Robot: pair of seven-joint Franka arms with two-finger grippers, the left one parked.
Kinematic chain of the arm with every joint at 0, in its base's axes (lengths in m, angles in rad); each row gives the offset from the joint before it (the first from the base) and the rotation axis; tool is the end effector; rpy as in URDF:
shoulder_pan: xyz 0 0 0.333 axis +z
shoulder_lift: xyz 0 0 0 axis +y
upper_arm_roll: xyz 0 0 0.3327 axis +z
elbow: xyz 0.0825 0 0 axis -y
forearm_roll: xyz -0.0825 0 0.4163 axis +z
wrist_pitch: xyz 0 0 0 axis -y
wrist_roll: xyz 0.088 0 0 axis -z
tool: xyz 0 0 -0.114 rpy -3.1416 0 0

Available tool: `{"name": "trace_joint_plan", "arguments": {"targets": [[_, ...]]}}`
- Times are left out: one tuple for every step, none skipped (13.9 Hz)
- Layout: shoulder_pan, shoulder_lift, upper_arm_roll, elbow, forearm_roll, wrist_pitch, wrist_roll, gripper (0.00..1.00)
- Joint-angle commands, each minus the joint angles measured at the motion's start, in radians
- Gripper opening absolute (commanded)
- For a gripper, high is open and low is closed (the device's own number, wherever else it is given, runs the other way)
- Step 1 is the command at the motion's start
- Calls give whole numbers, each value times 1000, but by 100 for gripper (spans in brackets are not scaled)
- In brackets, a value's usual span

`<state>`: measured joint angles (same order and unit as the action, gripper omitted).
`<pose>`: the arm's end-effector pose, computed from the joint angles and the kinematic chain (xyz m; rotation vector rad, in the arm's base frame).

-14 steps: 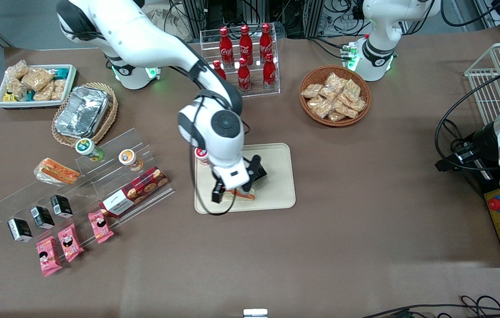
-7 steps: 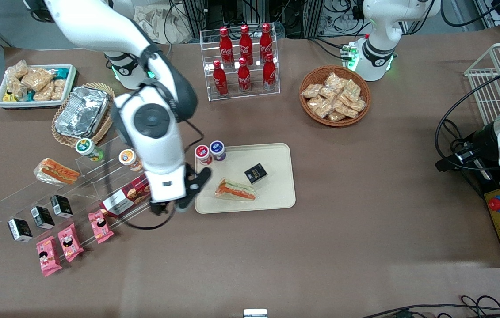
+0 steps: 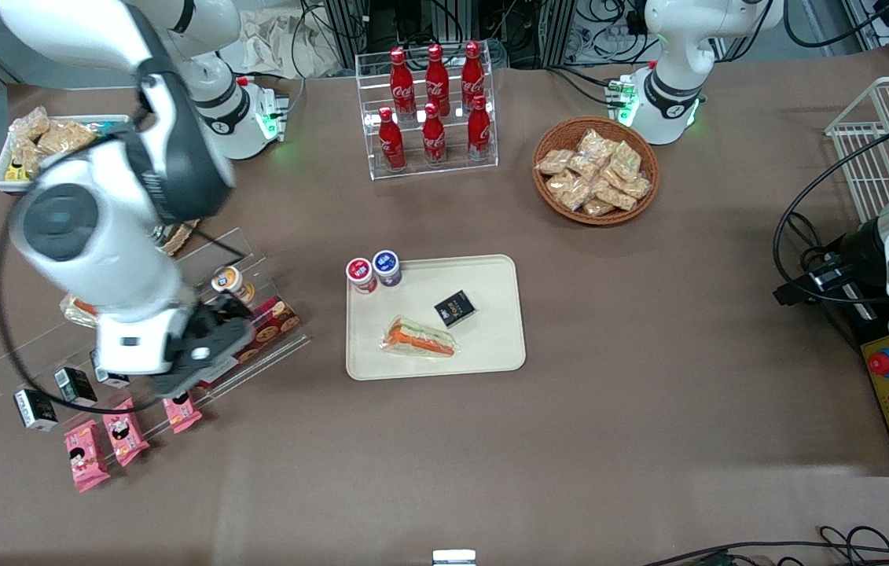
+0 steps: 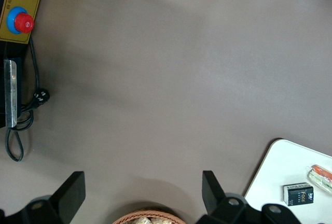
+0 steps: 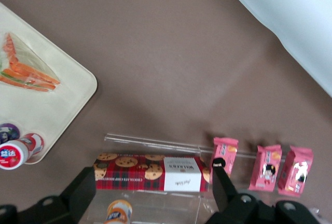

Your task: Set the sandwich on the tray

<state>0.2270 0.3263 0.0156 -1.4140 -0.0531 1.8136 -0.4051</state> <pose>0.6860 0.1633 0.5257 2.9216 0.9967 0.1070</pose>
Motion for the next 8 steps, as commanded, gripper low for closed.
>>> {"name": "trace_joint_plan", "arguments": {"targets": [[-69, -76, -20, -17, 82, -74, 95, 100], [-67, -93, -54, -17, 94, -97, 130, 100], [-66, -116, -84, -17, 96, -117, 191, 100], [-66, -125, -95, -17, 96, -144, 268, 100], [-69, -142, -98, -17, 96, -183, 354, 100], [-67, -156, -108, -17, 95, -197, 418, 100], [-66, -165, -109, -17, 82, -198, 437, 100], [-69, -165, -114, -14, 82, -201, 443, 100]]}}
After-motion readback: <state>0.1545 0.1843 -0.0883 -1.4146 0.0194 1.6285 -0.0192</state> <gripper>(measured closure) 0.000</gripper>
